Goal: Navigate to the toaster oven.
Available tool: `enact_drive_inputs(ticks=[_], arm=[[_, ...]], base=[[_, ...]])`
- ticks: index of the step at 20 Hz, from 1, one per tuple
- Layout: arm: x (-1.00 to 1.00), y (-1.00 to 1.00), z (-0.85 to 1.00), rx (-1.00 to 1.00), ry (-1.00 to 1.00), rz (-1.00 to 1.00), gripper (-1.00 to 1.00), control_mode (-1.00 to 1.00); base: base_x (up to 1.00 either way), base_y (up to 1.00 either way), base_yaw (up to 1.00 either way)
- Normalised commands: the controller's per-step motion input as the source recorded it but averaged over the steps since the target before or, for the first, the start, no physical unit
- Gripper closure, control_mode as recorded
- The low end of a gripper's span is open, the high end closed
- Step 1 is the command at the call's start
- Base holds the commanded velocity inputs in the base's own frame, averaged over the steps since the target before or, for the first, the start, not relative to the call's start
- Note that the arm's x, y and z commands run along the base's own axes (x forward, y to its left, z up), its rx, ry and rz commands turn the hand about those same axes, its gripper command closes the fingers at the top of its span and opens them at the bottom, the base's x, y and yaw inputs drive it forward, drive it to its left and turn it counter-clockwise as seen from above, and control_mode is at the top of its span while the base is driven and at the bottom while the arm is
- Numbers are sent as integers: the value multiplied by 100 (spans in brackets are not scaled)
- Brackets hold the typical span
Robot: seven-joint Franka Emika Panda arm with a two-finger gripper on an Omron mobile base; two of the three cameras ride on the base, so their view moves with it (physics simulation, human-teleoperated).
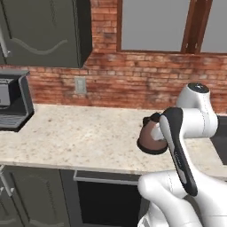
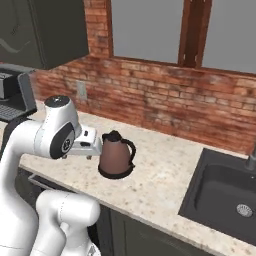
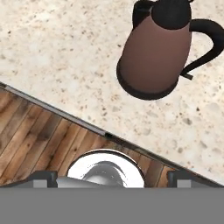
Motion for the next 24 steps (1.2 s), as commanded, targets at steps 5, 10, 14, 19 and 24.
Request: enact_drive_inputs(ticks=[5,10,14,19,24], arm=[[0,0,0,0,0,0,-100,100],[0,0,0,0,0,0,-100,100],[0,0,0,0,0,0,-100,100],[0,0,0,0,0,0,-100,100],[0,0,0,0,0,0,-100,100]], base=[[-5,10,70],[-1,26,59],[0,37,58],[7,49,71],[23,54,69]])
